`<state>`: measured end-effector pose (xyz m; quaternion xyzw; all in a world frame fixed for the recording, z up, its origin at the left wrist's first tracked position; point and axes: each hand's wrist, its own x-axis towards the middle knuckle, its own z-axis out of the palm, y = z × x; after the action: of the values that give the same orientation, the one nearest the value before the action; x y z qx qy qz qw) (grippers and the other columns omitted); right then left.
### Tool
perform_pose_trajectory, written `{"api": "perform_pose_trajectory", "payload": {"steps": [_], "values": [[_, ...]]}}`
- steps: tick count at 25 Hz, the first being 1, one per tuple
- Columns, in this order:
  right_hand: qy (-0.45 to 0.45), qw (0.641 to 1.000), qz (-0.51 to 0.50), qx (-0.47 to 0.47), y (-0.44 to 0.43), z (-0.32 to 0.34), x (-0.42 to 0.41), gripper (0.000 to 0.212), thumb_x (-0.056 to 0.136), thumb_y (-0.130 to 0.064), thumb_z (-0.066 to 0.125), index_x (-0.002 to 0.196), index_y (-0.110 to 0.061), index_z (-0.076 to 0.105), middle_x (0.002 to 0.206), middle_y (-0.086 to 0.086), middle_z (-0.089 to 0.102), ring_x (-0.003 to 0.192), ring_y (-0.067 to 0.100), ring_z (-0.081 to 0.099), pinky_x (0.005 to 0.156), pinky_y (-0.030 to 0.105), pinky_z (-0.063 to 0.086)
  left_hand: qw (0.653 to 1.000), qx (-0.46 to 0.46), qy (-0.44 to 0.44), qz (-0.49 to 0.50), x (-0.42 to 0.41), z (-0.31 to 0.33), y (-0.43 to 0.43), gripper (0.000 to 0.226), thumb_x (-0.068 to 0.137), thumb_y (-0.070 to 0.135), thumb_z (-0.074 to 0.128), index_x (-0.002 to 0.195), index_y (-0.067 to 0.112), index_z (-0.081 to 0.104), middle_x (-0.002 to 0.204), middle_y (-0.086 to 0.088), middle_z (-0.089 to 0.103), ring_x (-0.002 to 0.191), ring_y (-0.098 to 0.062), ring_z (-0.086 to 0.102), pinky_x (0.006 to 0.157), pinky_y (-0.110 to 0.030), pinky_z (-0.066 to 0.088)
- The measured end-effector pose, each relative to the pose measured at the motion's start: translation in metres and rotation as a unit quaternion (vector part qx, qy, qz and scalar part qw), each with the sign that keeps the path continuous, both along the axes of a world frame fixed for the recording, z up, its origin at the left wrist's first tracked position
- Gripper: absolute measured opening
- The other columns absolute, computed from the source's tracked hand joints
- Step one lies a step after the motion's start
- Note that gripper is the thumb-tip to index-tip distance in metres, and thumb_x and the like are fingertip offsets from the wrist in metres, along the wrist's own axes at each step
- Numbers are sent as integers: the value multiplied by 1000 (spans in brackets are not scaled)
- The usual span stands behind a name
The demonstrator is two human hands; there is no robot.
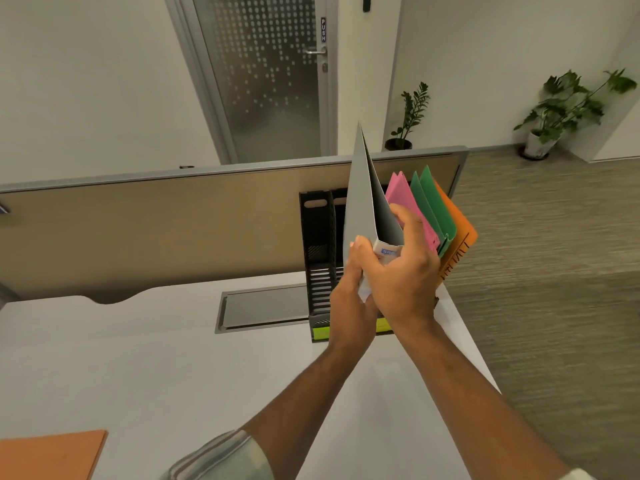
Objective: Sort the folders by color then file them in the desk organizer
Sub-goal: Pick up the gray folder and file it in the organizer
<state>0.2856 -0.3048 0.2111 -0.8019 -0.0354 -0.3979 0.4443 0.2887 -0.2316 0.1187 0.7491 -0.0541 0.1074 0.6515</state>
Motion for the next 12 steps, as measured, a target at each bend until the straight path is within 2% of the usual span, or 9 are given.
{"api": "perform_pose_trajectory", "payload": {"steps": [2,3,4,6,8,12], "values": [[-1,1000,7,-5,-1,-14,14,57,90,-27,82,139,-16,53,104,-32,41,96,-31,51,68,-9,39,999,-41,8,11,11,-7,-2,76,94,71,57,149,19,53,130,1,72,121,-17,70,91,-26,63],[9,1000,17,-7,-1,-22,20,57,93,-31,79,141,-19,51,103,-29,49,88,-25,56,68,-5,45,999,-39,7,23,16,-11,-2,87,89,81,53,146,16,56,125,0,73,117,-19,71,90,-28,64],[22,999,25,-8,-2,-29,24,56,96,-34,76,144,-23,48,100,-20,60,78,-16,60,68,3,53,999,-40,10,25,21,-17,-2,89,88,83,53,144,14,58,122,2,75,115,-18,72,88,-27,64],[41,999,29,-8,-3,-42,30,57,99,-39,71,147,-27,44,101,-3,72,78,0,68,70,16,61,996,-75,39,19,27,-29,-2,65,100,65,55,143,16,60,120,6,76,117,-16,73,85,-20,62],[54,998,31,-7,-3,-54,36,59,99,-38,71,150,-27,42,110,4,74,88,12,75,73,24,64,989,-124,77,2,31,-40,-1,45,109,47,51,143,19,61,123,5,76,120,-15,72,87,-18,60],[93,995,35,-10,-1,-69,43,64,99,-38,70,154,-24,39,112,7,74,91,16,75,74,29,65,980,-157,124,-6,34,-44,2,36,113,38,44,138,24,65,120,4,78,119,-15,72,88,-19,60]]}}
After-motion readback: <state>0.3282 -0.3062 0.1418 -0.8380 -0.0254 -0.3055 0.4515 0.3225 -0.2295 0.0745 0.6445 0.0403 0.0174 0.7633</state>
